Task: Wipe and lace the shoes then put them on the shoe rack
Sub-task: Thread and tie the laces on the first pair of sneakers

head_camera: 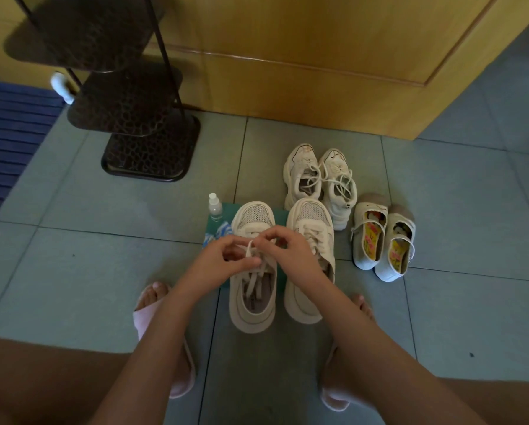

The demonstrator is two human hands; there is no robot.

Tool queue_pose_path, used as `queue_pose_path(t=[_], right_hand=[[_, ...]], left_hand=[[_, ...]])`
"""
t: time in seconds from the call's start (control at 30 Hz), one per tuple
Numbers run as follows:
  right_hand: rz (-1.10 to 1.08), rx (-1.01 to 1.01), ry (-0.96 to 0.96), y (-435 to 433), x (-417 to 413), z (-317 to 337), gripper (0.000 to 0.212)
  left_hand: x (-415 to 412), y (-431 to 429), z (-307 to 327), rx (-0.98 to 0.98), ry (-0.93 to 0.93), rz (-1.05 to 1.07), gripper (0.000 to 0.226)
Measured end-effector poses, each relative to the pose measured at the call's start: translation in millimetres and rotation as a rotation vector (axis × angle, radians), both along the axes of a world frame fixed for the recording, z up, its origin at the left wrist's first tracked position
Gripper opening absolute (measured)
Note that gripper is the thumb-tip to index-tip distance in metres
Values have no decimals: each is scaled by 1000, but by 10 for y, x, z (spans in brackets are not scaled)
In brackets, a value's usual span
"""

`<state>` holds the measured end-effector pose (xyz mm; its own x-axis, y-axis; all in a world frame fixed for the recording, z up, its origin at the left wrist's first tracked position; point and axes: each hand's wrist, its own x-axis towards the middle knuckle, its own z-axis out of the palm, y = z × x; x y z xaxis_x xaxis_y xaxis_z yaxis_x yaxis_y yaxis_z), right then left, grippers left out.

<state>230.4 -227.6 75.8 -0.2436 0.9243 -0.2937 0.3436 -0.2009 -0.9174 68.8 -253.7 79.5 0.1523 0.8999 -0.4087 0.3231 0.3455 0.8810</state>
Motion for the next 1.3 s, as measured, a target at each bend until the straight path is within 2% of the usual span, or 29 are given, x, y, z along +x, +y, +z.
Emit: queue_pose_path(t=[0.1, 0.2, 0.3, 0.43, 0.53, 0.6, 0.77, 0.8, 0.87, 0.93, 1.03, 1.1, 1.2, 1.3], right_hand=[[36, 62, -92, 23, 47, 21, 10], [279, 300, -435, 7, 176, -3, 10], [495, 523, -662, -75, 210, -87, 24], [523, 726, -759, -103, 111, -186, 29], [482, 766, -726, -99, 112, -228, 21], [390, 662, -575, -103, 149, -225, 13], [44, 133, -105, -88, 177, -102, 4], [-14, 71, -25, -79, 156, -61, 8], [-162, -25, 120, -26, 94, 48, 14], [-308, -90, 158, 79, 57, 143, 21], [-390, -193, 107, 244, 46, 232, 26], [-415, -256, 117, 309, 48, 245, 27], [-481, -320, 158, 334, 56, 218, 32], [-522, -315, 128, 343, 61, 170, 42]], left_hand=[[-47, 30, 36, 1, -4, 151, 21], [-167, 100, 64, 30, -104, 325, 20], [-207, 138, 73, 110, 15, 288, 21], [-171, 145, 78, 135, 7, 291, 23], [-219, 168, 59, 154, 51, 306, 21], [-237, 183, 73, 149, 73, 300, 17], [-141, 261, 198, 218, 145, 242, 17], [-114, 292, 223, 209, 116, 226, 17], [-70, 353, 275, 161, -56, 243, 21], [-44, 404, 306, 118, -234, 288, 26], [-29, 469, 323, 133, -267, 282, 28], [-5, 517, 323, 145, -269, 245, 37], [44, 559, 302, 237, -132, 155, 48], [53, 593, 222, 362, 120, 44, 52]])
